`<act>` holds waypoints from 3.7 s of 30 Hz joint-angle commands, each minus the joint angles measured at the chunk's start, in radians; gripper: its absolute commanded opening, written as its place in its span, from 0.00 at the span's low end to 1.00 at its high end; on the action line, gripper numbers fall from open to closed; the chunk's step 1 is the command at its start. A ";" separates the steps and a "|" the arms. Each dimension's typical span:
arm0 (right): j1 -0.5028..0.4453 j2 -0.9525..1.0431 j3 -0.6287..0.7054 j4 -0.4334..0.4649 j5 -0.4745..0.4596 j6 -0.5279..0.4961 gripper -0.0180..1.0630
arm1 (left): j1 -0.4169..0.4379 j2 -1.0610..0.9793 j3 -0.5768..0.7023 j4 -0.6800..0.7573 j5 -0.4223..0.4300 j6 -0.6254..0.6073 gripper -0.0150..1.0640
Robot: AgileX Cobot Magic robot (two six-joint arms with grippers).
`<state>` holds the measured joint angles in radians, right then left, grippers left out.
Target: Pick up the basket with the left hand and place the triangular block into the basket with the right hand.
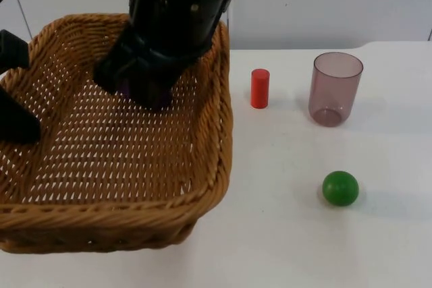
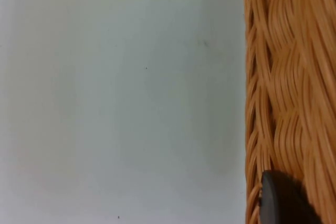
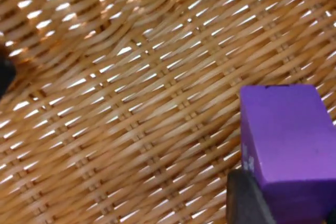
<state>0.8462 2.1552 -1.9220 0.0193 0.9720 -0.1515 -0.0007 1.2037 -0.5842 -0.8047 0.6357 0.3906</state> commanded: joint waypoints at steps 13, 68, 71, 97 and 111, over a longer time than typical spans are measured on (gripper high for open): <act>-0.011 -0.183 -0.013 0.005 -0.057 0.010 0.97 | 0.002 -0.007 -0.001 -0.016 -0.015 -0.004 0.01; -0.026 -1.151 0.859 -0.043 -0.393 0.109 0.98 | 0.001 0.703 -0.068 -0.940 -0.178 1.151 0.05; -0.026 -1.151 0.859 -0.043 -0.393 0.110 0.98 | 0.001 0.701 -0.068 -0.940 -0.178 1.153 0.17; -0.026 -1.227 0.870 -0.100 -0.419 0.117 0.98 | 0.000 0.015 -0.070 -0.791 -0.221 1.089 0.99; -0.026 -1.491 1.081 -0.096 -0.452 0.123 0.98 | 0.000 -0.464 -0.070 0.186 -0.119 0.178 0.99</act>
<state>0.8233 0.6802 -0.8506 -0.0781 0.5327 -0.0338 0.0030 0.7543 -0.6507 -0.6972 0.4861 0.6542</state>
